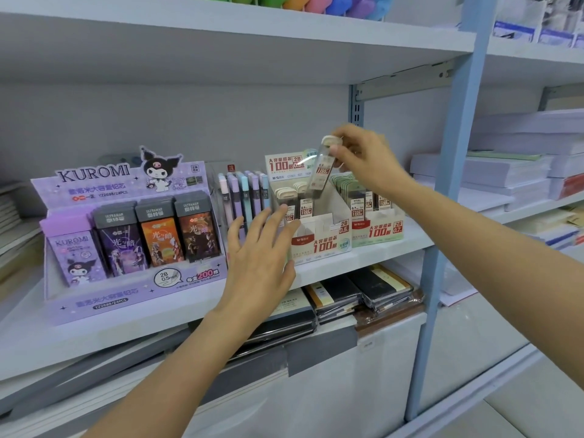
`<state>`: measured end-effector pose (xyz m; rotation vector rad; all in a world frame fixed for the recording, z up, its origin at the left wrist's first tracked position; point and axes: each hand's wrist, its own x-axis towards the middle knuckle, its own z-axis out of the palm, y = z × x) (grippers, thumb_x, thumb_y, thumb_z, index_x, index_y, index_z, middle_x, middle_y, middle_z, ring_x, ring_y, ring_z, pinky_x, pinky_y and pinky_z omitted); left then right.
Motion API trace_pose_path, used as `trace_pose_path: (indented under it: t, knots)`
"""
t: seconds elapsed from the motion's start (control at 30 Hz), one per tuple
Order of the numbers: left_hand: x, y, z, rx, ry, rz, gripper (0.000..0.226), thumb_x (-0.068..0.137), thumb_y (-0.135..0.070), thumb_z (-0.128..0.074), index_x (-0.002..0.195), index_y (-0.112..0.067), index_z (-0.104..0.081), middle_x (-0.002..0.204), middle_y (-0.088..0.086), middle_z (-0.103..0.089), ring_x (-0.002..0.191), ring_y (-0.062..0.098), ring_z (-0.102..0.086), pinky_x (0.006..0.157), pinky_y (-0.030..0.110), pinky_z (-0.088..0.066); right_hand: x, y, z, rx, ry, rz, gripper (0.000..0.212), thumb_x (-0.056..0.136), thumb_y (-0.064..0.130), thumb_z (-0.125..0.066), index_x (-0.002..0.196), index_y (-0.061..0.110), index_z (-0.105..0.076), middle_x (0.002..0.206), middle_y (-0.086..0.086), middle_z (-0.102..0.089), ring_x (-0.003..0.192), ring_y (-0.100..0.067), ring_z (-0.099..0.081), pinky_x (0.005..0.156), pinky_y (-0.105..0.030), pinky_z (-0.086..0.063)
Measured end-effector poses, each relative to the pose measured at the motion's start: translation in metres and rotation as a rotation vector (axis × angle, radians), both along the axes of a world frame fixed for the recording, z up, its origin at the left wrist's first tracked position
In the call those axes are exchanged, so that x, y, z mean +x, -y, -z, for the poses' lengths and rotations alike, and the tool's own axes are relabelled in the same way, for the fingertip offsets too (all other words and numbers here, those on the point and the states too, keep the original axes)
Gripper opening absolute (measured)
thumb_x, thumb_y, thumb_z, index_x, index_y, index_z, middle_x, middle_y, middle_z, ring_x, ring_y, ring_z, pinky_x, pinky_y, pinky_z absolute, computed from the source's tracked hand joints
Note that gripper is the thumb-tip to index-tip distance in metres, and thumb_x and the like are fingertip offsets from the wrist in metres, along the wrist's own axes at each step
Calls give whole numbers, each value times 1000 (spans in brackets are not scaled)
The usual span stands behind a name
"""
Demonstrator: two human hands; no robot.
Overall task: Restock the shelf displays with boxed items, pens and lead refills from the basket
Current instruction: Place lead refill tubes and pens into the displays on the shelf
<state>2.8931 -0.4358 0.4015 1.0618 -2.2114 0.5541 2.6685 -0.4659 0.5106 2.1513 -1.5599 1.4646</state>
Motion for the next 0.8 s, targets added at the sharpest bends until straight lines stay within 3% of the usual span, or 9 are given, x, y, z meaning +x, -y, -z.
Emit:
trace_pose_path:
  t: [0.27,0.43,0.6,0.8]
  knots:
    - [-3,-2,0,5,-23,-16,60,83,-20,-64,141,-20,-46,153,5,-35,142,27,-29,116,52,-8,-9,14,16,71,-123,58,17,97,20,-56,112,15,-63,104,-1,-65,92,-12,-57,76,-19,-45]
    - [-1,-3,0,5,-5,-7,60,86,-22,-62,143,-21,-43,155,4,-31,145,26,-24,117,52,-6,-4,30,21,179,-179,100,25,97,23,-56,117,14,-67,113,-3,-62,98,-15,-53,80,-24,-42]
    - [-2,0,1,4,0,-13,62,85,-22,-63,144,-21,-42,156,4,-30,145,26,-24,117,52,-6,-2,31,23,166,-96,102,18,93,13,-61,109,18,-65,107,-1,-67,98,-12,-60,89,-30,-52]
    - [-1,2,3,-2,5,8,63,87,-24,-61,146,-22,-38,158,3,-25,148,25,-16,118,51,-1,4,28,28,129,-306,267,28,94,32,-58,119,22,-66,125,-2,-57,120,-19,-44,105,-40,-35]
